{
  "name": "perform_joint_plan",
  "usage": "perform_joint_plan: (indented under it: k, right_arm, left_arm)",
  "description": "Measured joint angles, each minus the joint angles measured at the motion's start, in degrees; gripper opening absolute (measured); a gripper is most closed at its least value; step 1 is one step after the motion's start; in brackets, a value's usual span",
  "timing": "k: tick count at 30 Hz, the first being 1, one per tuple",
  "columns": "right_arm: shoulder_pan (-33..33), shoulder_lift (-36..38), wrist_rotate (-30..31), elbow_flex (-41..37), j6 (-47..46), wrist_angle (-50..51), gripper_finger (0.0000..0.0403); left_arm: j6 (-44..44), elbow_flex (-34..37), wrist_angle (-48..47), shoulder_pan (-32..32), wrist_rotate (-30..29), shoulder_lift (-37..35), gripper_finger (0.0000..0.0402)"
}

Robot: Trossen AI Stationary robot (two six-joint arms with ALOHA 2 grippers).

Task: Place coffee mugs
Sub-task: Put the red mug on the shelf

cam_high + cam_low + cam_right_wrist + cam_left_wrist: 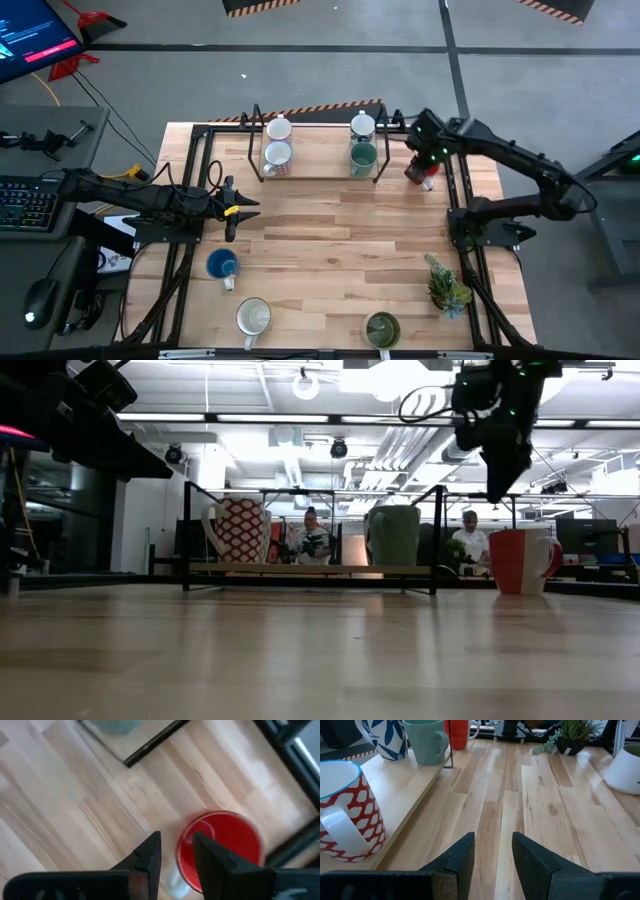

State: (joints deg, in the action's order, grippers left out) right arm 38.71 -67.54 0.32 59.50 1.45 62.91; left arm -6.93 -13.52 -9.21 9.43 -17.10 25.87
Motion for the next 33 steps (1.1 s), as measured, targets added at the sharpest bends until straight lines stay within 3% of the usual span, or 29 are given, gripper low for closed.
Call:
perform_joint_plan:
  k: [7,14,33]
  right_arm:
    - [1.0,5.6,1.1,-11.6,0.0,-6.6,0.0091]
    - [1.2,5.8,-0.4,-18.3,-0.1,-14.7,0.0091]
    - [1.3,-6.4,0.5,-18.0,-2.4,-16.8,0.0091]
  left_arm:
    - [-1.8,0.0,0.0,0.0,0.0,0.0,0.0122]
    - [-1.9,0.0,0.0,0.0,0.0,0.0,0.0122]
    - [-2.0,0.0,0.0,0.0,0.0,0.0,0.0122]
